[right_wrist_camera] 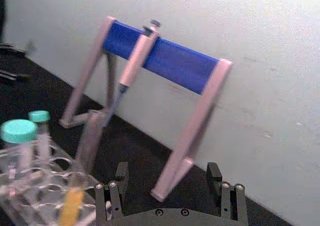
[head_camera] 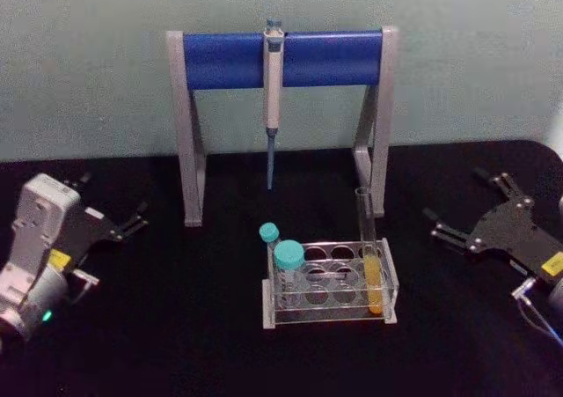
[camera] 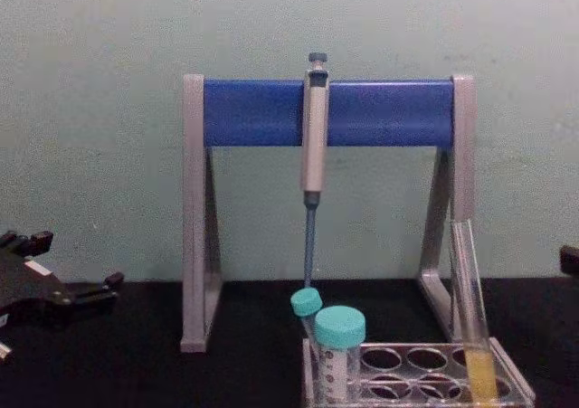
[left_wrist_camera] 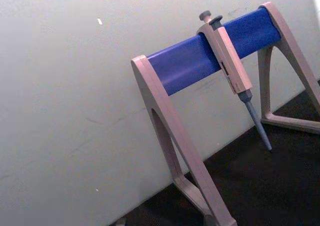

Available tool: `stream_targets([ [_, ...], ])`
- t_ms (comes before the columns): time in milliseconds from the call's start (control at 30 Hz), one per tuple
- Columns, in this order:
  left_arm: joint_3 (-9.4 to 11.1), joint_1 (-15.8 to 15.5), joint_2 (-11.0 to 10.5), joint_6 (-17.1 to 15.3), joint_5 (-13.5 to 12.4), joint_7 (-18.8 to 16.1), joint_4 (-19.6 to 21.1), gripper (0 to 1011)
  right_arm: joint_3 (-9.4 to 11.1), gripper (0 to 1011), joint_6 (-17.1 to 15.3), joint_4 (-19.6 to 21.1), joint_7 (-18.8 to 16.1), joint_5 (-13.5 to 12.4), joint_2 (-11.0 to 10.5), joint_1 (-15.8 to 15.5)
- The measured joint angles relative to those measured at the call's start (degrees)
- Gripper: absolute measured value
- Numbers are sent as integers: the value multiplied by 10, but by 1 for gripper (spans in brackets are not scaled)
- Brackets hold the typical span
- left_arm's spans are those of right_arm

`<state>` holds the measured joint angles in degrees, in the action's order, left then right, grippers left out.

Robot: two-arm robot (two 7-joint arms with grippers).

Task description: Pick up the test tube from the test tube rack, shake it, then place it back into the test tube rack.

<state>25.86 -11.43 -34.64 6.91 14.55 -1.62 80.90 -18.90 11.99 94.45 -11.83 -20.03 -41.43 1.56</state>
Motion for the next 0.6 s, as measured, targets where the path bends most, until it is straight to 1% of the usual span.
stream_targets([
  [67,0,0,0,0,0,0,0,1001,-1,1000,1,1,-14,-5,0,0],
  [100,0,0,0,0,0,0,0,1001,-3,1000,2,1,-28,-12,0,2],
  [200,0,0,0,0,0,0,0,1001,-6,1000,5,0,-52,-22,3,7],
  [233,0,0,0,0,0,0,0,1001,-7,1000,6,-2,-67,-29,6,10],
  [400,0,0,0,0,0,0,0,1001,-12,1000,6,-9,-105,-50,16,21],
  [467,0,0,0,0,0,0,0,1001,-15,1000,0,-13,-121,-60,23,27],
  [600,0,0,0,0,0,0,0,1001,-20,1000,-16,-22,-142,-74,35,38],
])
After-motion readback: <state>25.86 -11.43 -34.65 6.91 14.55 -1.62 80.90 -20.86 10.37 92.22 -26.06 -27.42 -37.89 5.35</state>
